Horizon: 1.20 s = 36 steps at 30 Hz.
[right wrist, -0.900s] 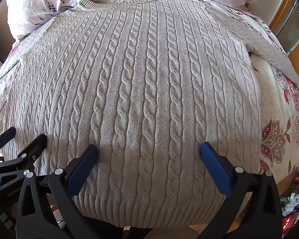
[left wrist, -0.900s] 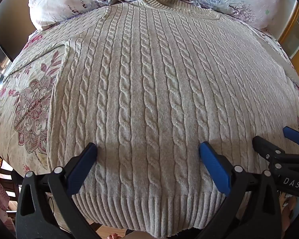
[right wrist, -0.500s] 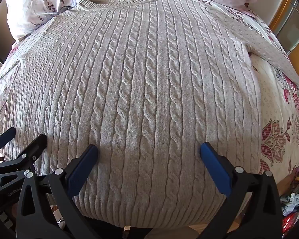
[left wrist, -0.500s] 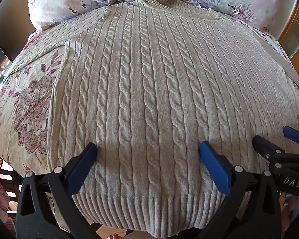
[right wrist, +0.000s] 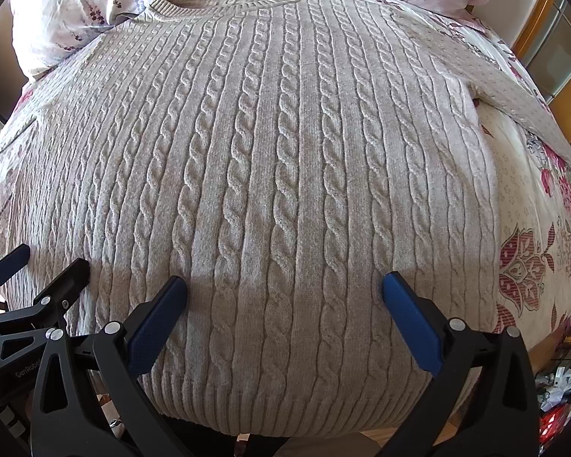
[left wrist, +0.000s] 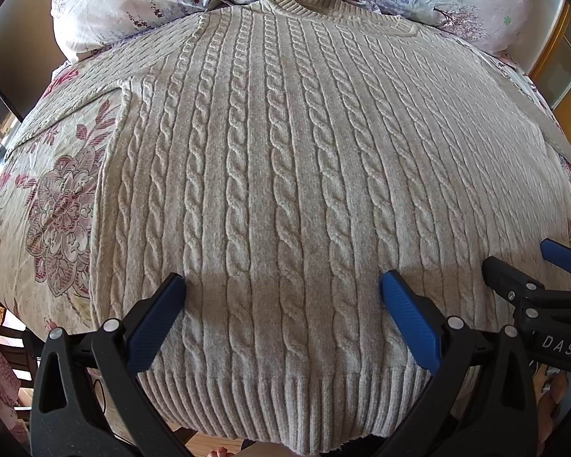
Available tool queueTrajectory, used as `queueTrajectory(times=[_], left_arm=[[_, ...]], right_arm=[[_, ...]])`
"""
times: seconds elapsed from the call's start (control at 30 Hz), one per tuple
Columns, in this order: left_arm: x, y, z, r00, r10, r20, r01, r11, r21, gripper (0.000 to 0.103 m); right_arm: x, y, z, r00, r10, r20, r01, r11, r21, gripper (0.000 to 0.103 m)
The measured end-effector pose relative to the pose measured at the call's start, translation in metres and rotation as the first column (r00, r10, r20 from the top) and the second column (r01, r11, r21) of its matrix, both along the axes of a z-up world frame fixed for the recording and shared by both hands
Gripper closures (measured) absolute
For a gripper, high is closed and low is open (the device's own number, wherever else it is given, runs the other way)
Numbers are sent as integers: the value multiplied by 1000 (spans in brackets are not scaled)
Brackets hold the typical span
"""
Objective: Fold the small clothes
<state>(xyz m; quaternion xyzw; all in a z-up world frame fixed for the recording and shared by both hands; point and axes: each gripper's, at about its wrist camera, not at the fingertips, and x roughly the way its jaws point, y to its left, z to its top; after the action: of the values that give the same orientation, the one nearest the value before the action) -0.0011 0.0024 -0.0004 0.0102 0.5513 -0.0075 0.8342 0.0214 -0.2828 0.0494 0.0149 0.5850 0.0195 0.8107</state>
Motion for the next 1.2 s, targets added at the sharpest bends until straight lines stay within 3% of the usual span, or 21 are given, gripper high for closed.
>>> queueTrajectory(times=[1.2], left_arm=[[0,-1,-1,1000,2,0,-2,1000,2,2]], right_arm=[[1,1,-1,1000,-1,1,1,1000,0,1]])
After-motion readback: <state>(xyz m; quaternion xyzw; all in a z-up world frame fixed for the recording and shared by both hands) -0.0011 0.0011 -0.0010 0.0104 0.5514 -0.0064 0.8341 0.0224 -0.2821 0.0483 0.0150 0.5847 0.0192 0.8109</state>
